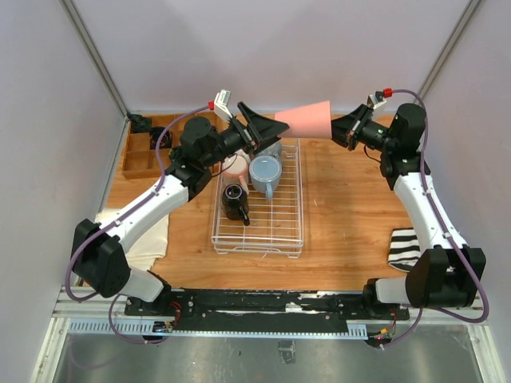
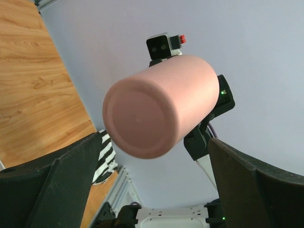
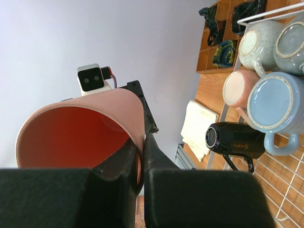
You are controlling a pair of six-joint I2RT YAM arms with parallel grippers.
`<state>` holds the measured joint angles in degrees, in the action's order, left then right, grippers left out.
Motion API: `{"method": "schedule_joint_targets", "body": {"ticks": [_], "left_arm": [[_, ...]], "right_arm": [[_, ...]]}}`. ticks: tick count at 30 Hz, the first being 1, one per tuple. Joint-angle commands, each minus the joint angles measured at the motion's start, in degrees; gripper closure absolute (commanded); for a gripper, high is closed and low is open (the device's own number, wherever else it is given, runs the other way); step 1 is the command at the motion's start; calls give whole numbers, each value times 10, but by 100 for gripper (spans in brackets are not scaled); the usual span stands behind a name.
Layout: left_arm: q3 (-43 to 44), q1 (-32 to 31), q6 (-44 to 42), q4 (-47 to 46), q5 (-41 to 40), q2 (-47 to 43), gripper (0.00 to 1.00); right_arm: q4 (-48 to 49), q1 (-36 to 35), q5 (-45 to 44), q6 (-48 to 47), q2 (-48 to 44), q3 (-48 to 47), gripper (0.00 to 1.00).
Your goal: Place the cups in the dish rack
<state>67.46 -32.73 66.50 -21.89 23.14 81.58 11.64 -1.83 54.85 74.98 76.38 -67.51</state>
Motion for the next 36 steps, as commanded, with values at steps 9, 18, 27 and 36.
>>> {"method": "schedule_joint_targets", "body": {"ticks": [9,18,27,36], "left_arm": [[17,4,19,-47,10,7,2],[6,4,47,-80,24,15,4],[-3,4,69,-108,34,13,39],[-45,4,66,-116,19,-22,91]], "right_arm": [[39,-44,13,11,7,24,99],[44,-61,5,10,19,36,99],[46,-66,0,2,26,46,99],[31,-65,-16,-16,24,63,79]]}}
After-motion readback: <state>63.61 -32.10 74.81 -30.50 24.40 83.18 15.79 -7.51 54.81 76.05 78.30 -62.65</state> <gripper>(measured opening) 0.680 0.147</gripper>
